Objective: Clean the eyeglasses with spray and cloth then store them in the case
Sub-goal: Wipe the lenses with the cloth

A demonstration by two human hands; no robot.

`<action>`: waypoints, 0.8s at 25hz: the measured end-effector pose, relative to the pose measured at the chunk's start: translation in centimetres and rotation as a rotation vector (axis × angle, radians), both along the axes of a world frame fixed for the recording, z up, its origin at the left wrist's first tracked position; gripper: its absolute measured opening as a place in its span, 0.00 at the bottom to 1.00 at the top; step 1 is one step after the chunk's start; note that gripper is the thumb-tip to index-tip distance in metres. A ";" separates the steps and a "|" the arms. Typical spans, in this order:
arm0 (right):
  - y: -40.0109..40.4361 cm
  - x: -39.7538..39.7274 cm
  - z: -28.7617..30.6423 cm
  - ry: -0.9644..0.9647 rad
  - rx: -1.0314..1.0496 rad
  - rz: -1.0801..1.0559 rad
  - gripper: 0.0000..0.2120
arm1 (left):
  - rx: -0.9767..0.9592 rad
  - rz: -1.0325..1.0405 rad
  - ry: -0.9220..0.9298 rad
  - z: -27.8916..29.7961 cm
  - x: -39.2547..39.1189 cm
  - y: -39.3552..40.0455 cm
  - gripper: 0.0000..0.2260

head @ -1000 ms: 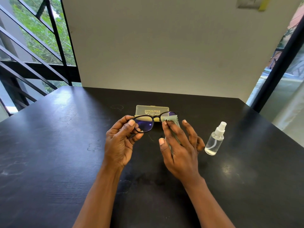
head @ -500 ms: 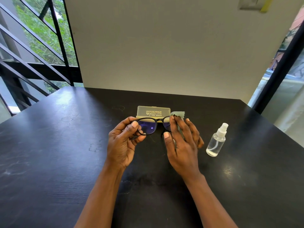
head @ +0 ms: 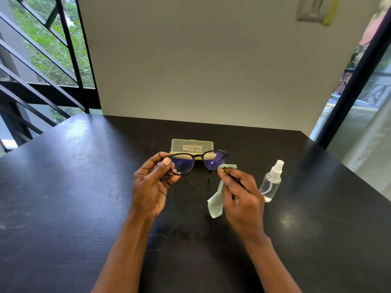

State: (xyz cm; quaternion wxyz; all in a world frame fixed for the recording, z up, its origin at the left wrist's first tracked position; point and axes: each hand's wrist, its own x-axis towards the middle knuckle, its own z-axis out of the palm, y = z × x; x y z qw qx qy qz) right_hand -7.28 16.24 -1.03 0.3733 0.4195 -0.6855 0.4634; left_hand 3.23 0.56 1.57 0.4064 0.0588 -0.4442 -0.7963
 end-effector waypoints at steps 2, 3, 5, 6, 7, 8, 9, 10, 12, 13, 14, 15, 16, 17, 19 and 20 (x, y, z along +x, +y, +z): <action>0.5 0.6 -0.4 -0.094 -0.024 0.066 0.11 | 0.011 0.010 0.007 0.0 0.0 -0.1 0.08; 0.6 0.9 -0.5 -0.151 -0.004 0.121 0.10 | 0.016 0.013 0.008 0.0 0.0 -0.1 0.08; 0.5 1.5 -0.8 -0.271 0.120 0.214 0.09 | 0.021 0.011 0.009 0.1 0.1 0.0 0.08; 0.4 1.7 -0.9 -0.341 0.217 0.245 0.08 | 0.023 0.008 0.008 0.1 0.1 0.1 0.08; 0.3 1.7 -1.0 -0.411 0.329 0.264 0.07 | 0.024 0.006 0.006 0.1 0.1 0.1 0.07; 0.2 1.7 -1.0 -0.464 0.450 0.259 0.09 | 0.024 0.004 0.005 0.1 0.2 0.2 0.08; 0.2 1.5 -1.0 -0.492 0.560 0.226 0.11 | 0.025 0.004 0.003 0.1 0.2 0.2 0.08; 0.2 1.4 -1.0 -0.508 0.641 0.184 0.13 | 0.026 0.004 0.001 0.1 0.3 0.2 0.08; 0.3 1.4 -0.8 -0.562 0.686 0.146 0.12 | 0.026 0.004 -0.005 0.2 0.5 0.2 0.08; 0.4 1.5 -0.6 -0.611 0.654 0.166 0.09 | 0.023 0.003 -0.008 0.2 0.6 0.1 0.08; 0.4 1.6 -0.3 -0.685 0.592 0.208 0.05 | 0.019 0.001 -0.011 0.2 0.7 0.1 0.09; 0.3 1.6 -0.1 -0.773 0.501 0.263 0.05 | 0.013 -0.001 -0.016 0.2 0.8 0.1 0.09; 0.3 1.6 0.1 -0.855 0.401 0.314 0.06 | 0.009 -0.003 -0.021 0.2 0.9 0.1 0.09; 0.2 1.5 0.2 -0.921 0.307 0.354 0.07 | 0.004 -0.006 -0.028 0.2 1.0 0.1 0.09; 0.2 1.0 0.5 -0.988 0.192 0.349 0.09 | -0.011 -0.022 -0.035 0.0 1.2 0.1 0.09; 0.2 0.8 0.6 -1.009 0.155 0.319 0.09 | -0.021 -0.034 -0.036 0.0 1.4 0.2 0.09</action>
